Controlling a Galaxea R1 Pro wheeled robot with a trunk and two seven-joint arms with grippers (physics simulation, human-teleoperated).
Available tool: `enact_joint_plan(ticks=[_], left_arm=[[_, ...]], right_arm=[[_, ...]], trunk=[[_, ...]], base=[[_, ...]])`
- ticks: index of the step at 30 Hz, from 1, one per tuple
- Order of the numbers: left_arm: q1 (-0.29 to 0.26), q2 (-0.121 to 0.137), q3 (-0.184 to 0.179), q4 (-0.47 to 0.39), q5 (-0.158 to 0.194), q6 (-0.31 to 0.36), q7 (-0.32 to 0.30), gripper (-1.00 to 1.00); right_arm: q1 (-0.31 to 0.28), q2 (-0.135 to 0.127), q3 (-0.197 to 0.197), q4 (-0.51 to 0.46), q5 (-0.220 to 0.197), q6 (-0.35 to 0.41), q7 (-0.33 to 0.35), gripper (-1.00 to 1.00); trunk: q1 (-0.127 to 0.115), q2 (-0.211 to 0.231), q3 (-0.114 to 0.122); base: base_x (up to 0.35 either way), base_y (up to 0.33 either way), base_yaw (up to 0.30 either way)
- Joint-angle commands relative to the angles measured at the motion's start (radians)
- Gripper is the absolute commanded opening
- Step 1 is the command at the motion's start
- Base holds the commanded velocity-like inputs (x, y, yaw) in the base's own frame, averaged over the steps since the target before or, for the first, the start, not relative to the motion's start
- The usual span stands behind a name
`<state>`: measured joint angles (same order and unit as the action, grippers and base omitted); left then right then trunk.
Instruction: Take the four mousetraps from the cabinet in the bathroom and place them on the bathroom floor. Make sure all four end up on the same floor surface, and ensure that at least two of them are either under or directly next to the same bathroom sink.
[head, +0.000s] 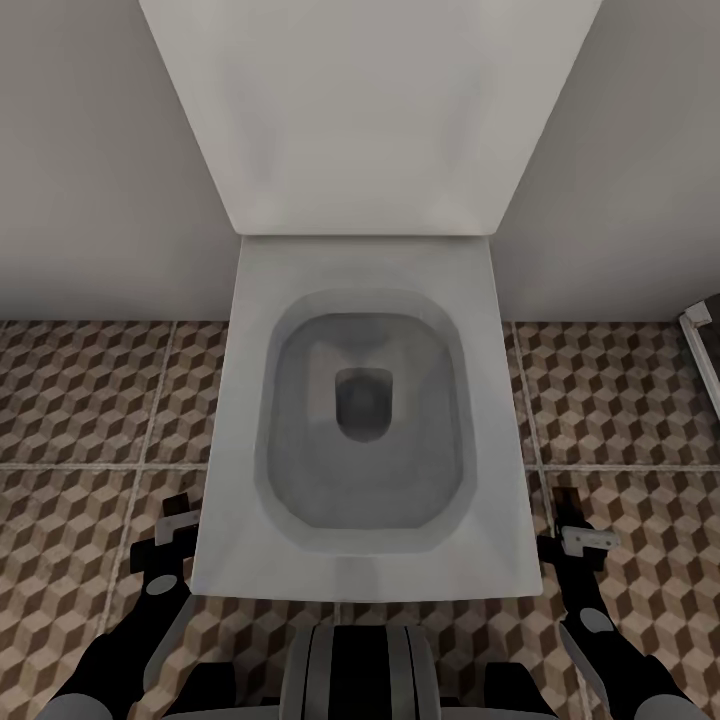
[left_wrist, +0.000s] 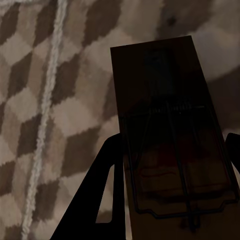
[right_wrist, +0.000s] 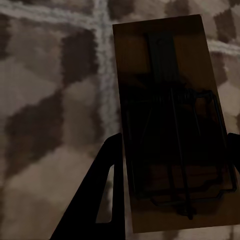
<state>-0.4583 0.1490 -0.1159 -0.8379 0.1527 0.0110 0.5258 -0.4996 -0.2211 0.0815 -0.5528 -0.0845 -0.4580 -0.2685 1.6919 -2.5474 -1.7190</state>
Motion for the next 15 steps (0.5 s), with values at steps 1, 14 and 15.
enact_joint_plan(ticks=[1,14,15], left_arm=[[0.0,0.002,-0.007,-0.001,0.008,0.002,0.011,-1.0],[0.0,0.001,-0.007,-0.001,0.009,0.001,0.019,-1.0],[0.0,0.001,-0.007,-0.001,0.009,0.0,0.024,-1.0]], right_arm=[[-0.001,-0.001,0.009,0.001,-0.011,-0.004,-0.002,-1.0],[-0.001,-0.001,0.011,0.069,-0.007,-0.002,0.003,-1.0],[-0.001,-0.001,0.011,0.073,-0.006,-0.002,0.003,-1.0]], trunk=[[0.0,0.0,0.0],[0.0,0.0,0.0],[0.0,0.0,0.0]], base=[[0.0,0.0,0.0],[0.0,0.0,0.0],[0.0,0.0,0.0]])
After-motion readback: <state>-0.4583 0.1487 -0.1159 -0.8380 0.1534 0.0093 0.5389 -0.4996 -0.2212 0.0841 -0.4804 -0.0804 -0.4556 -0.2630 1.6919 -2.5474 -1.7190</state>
